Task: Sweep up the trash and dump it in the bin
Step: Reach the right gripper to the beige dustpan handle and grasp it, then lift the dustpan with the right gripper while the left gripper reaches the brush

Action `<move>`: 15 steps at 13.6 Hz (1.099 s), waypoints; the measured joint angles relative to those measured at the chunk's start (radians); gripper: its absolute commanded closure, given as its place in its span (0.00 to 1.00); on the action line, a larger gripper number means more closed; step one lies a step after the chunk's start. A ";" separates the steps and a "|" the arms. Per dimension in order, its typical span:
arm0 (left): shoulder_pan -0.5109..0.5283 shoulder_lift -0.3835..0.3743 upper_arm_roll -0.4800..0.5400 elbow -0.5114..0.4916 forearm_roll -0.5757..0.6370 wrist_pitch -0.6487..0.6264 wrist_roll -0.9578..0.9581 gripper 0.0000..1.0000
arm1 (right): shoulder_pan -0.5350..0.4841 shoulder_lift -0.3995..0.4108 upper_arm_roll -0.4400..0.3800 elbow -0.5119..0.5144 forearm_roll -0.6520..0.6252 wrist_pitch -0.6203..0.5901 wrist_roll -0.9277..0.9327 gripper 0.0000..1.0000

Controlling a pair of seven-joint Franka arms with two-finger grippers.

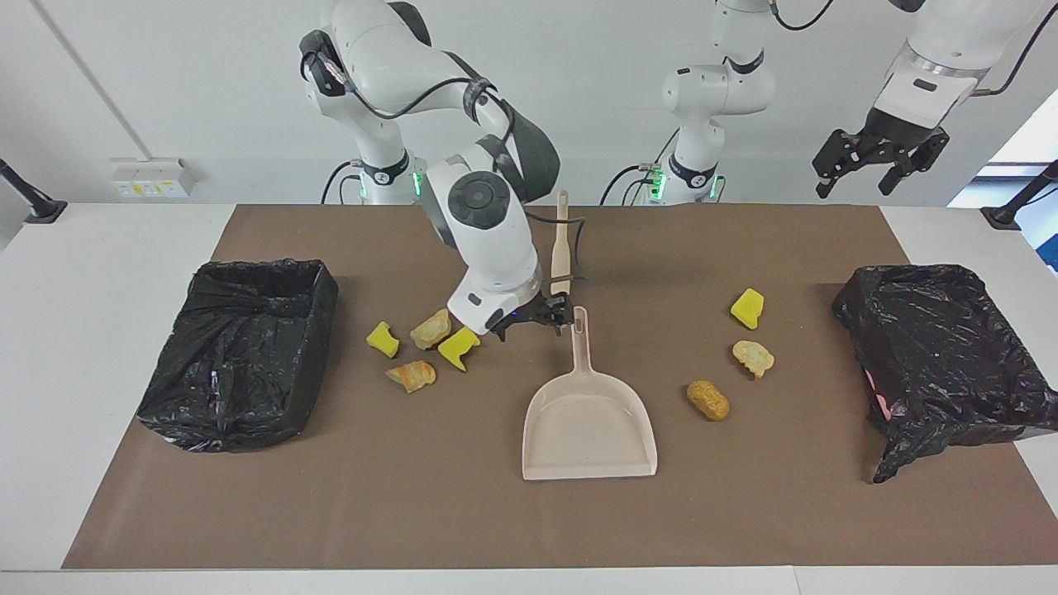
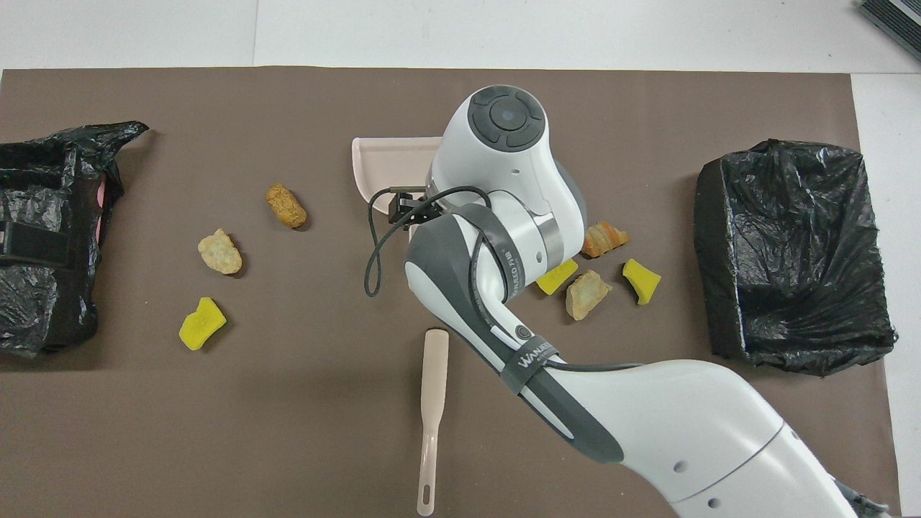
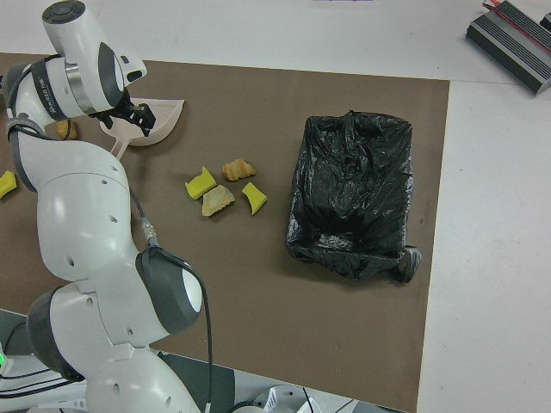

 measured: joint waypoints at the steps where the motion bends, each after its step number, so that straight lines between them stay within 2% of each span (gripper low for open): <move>1: 0.000 0.000 0.000 -0.001 0.000 0.000 0.000 0.00 | 0.008 0.009 0.000 0.001 -0.001 0.006 0.000 0.00; 5: -0.001 -0.003 0.000 -0.011 -0.010 0.000 0.000 0.00 | 0.032 0.023 0.000 -0.030 -0.029 0.043 0.000 0.00; 6: -0.003 -0.004 0.000 -0.014 -0.016 0.000 0.000 0.00 | 0.031 0.024 -0.002 -0.052 -0.034 0.062 0.000 0.03; 7: -0.005 -0.007 -0.001 -0.020 -0.022 0.000 0.000 0.00 | 0.029 0.024 -0.004 -0.068 -0.039 0.074 -0.001 0.14; 9: -0.006 -0.016 -0.004 -0.035 -0.030 0.000 0.001 0.00 | 0.031 0.024 -0.003 -0.076 -0.047 0.082 -0.001 0.22; 15: -0.012 -0.036 -0.015 -0.056 -0.039 0.000 0.002 0.00 | 0.039 0.023 0.000 -0.076 -0.049 0.076 -0.001 0.25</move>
